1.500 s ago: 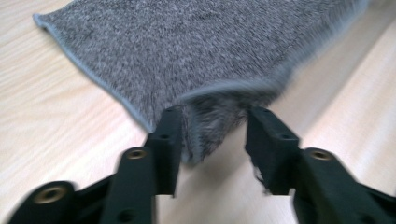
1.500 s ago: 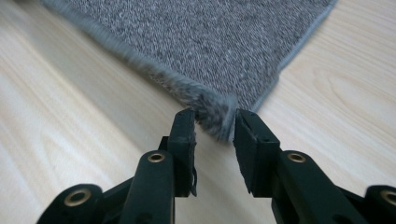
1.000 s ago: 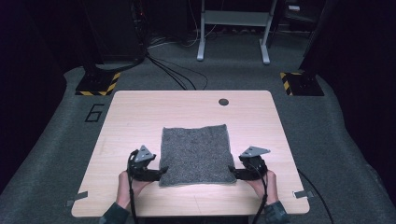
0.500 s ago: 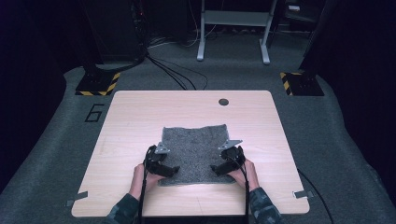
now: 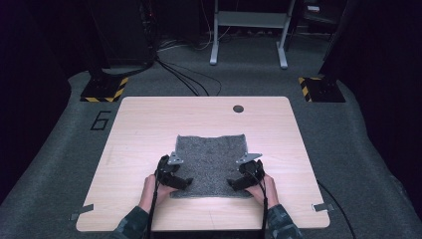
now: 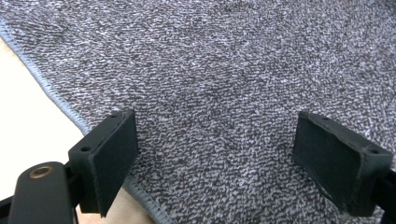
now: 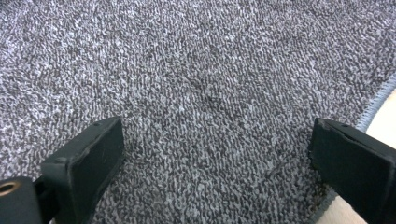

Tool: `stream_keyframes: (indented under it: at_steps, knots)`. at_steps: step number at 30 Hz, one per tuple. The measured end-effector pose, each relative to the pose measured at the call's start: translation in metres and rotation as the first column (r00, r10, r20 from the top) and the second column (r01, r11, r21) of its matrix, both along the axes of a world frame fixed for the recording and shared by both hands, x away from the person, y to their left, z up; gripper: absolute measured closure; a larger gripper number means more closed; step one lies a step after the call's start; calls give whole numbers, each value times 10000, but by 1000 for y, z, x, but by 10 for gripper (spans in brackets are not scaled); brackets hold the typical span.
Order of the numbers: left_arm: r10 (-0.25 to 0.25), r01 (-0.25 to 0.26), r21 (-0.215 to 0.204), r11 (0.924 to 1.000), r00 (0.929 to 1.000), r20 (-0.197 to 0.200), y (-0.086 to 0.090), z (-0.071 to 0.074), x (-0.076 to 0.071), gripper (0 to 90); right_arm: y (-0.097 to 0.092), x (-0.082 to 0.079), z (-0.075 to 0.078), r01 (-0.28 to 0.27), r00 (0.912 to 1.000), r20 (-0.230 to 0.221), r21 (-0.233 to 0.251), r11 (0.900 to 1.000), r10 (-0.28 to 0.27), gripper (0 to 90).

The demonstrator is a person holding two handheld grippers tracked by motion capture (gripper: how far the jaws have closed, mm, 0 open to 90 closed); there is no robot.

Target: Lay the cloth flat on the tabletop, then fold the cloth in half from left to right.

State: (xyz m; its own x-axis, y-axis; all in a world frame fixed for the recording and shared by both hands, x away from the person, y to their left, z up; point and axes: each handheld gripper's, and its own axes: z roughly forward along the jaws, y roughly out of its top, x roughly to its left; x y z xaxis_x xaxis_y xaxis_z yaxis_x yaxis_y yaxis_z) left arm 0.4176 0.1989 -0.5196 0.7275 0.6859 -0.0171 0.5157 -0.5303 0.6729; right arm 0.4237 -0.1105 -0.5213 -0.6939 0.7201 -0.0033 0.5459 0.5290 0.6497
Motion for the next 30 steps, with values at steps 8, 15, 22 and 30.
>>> stream_keyframes:
  at_steps: [8,15,22,30]
  knots:
    - [-119,118,-124,9999,9999,-79,-5,-1,-7,133,-7,-11,0,151,9999,-50,54,9999,-151,34]
    - [42,-43,-370,9993,10000,-31,-1,2,-7,114,-9,-14,0,194,9998,-6,1,9998,-194,32]
    - [507,-498,-720,9962,9987,100,13,12,1,91,-13,-17,15,149,9996,245,397,9991,-159,33]
    - [913,-897,-871,9921,9957,142,26,22,22,82,10,-23,24,-436,9984,391,484,9979,417,38]
